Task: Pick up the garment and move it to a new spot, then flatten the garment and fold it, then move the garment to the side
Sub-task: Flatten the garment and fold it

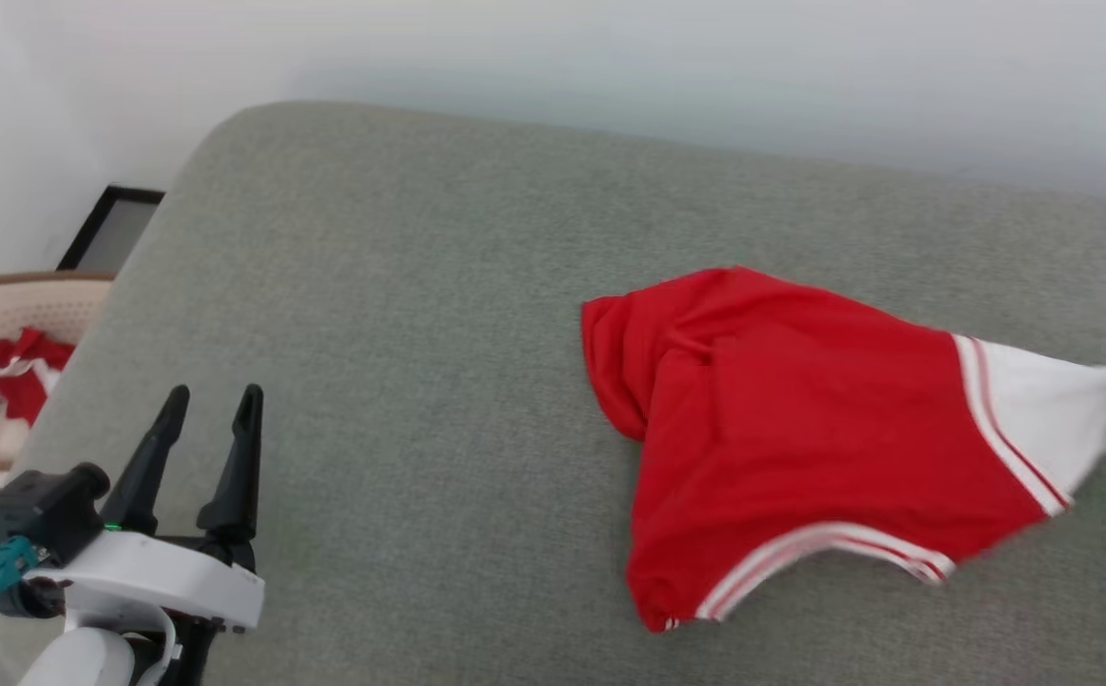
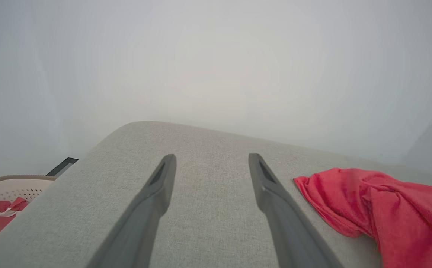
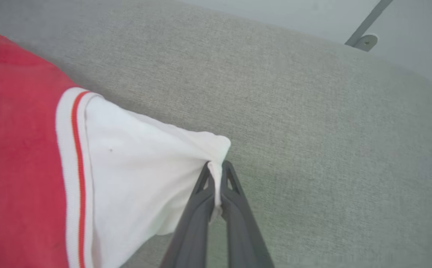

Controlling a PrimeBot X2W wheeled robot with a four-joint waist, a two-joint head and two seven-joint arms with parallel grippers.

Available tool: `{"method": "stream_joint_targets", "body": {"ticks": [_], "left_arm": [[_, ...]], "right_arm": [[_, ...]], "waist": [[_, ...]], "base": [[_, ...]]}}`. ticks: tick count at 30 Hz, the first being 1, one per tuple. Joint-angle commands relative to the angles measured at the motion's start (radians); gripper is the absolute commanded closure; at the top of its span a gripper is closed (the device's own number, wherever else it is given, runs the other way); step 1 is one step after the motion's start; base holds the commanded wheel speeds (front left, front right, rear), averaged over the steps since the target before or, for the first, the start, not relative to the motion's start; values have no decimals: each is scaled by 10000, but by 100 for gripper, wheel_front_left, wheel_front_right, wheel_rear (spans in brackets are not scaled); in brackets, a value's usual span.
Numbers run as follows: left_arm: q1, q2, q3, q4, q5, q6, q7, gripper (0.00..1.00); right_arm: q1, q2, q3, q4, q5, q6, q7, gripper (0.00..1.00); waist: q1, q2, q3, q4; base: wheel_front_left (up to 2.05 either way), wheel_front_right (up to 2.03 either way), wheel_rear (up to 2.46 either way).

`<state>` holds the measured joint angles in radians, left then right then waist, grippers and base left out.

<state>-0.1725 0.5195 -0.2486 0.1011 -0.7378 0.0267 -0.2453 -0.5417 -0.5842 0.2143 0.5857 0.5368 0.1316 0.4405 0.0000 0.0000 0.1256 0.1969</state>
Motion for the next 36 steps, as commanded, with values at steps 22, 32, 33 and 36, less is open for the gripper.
{"method": "stream_joint_targets", "body": {"ticks": [22, 32, 33, 36], "left_arm": [[-291, 216, -199, -95, -186, -202, 394, 0], [-857, 693, -508, -433, -614, -514, 1909, 0], [-939, 744, -556, -489, -698, -534, 2165, 0], [-1269, 850, -739, -663, -958, -544, 3009, 0]], "right_arm": [[675, 764, -1865, 1785, -1433, -16, -451, 0], [475, 997, -1457, 958, -1254, -16, -973, 0], [522, 1041, -1474, 818, -1248, -16, -1092, 0], [697, 1192, -1557, 382, -1313, -16, -1489, 0]], "waist": [[0, 0, 66, -462], [0, 0, -389, -1117], [0, 0, -439, -1200], [0, 0, -559, -1446]], "base": [[0, 0, 0], [0, 0, 0], [0, 0, 0], [0, 0, 0]]}}
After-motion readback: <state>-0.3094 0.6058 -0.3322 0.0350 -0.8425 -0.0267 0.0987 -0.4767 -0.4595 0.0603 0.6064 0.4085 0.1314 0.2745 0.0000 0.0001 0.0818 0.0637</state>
